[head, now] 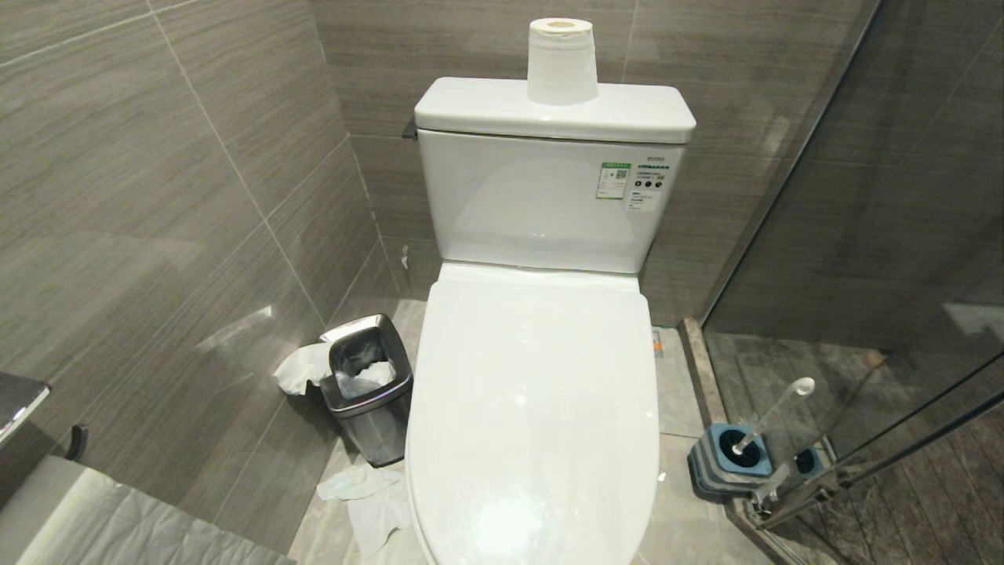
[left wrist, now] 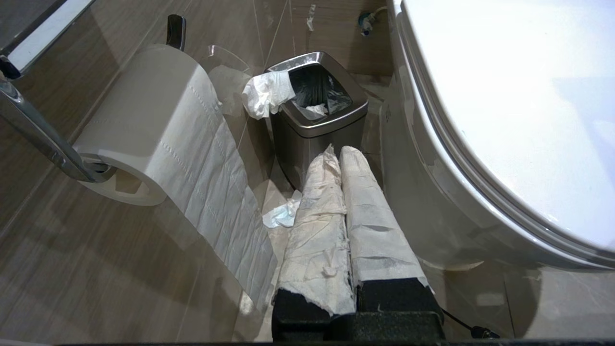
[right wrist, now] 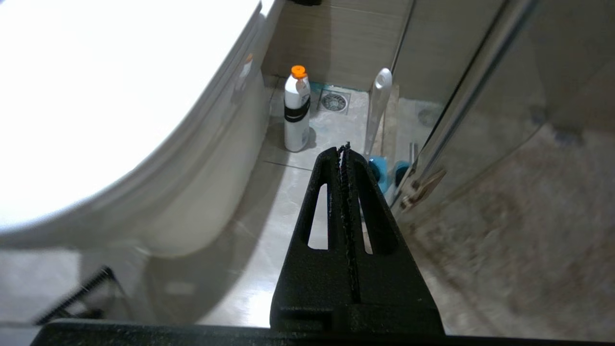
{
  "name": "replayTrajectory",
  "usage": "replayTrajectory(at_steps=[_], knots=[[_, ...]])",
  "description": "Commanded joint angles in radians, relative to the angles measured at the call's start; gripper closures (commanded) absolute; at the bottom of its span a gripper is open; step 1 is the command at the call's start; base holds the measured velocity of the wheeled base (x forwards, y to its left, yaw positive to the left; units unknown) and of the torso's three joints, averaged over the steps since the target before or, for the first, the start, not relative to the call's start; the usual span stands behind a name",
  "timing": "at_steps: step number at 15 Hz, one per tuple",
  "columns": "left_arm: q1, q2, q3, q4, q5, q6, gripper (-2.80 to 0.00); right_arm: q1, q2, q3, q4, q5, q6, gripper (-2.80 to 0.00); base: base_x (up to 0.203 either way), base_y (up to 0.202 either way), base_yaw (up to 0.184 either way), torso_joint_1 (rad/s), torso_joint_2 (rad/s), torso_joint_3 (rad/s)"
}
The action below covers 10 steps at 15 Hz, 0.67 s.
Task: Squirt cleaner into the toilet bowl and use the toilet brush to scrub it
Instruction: Use the left hand to lift the toilet lid slightly
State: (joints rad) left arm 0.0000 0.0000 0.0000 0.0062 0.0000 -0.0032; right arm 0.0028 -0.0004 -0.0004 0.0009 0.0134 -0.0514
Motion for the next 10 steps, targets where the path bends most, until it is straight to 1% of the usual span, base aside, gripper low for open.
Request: replayTrajectory(at_steps=[1, 7, 8, 10], knots=[[0.000, 0.002, 0.002, 0.000, 0.000, 0.000, 0.00, 0.000, 0.000, 0.000, -0.004, 0.017, -0.062, 0.00, 0.000, 0.000, 0.000, 0.000, 0.00, 0.000], [0.000, 0.002, 0.002, 0.001, 0.000, 0.002, 0.00, 0.000, 0.000, 0.000, -0.002, 0.020, -0.058, 0.00, 0.000, 0.000, 0.000, 0.000, 0.00, 0.000], [0.000, 0.002, 0.001, 0.001, 0.000, 0.002, 0.00, 0.000, 0.000, -0.001, 0.002, 0.019, -0.035, 0.00, 0.000, 0.000, 0.000, 0.000, 0.00, 0.000], [0.000, 0.002, 0.000, 0.001, 0.000, 0.005, 0.00, 0.000, 0.000, -0.004, 0.006, 0.000, 0.061, 0.00, 0.000, 0.000, 0.000, 0.000, 0.00, 0.000]])
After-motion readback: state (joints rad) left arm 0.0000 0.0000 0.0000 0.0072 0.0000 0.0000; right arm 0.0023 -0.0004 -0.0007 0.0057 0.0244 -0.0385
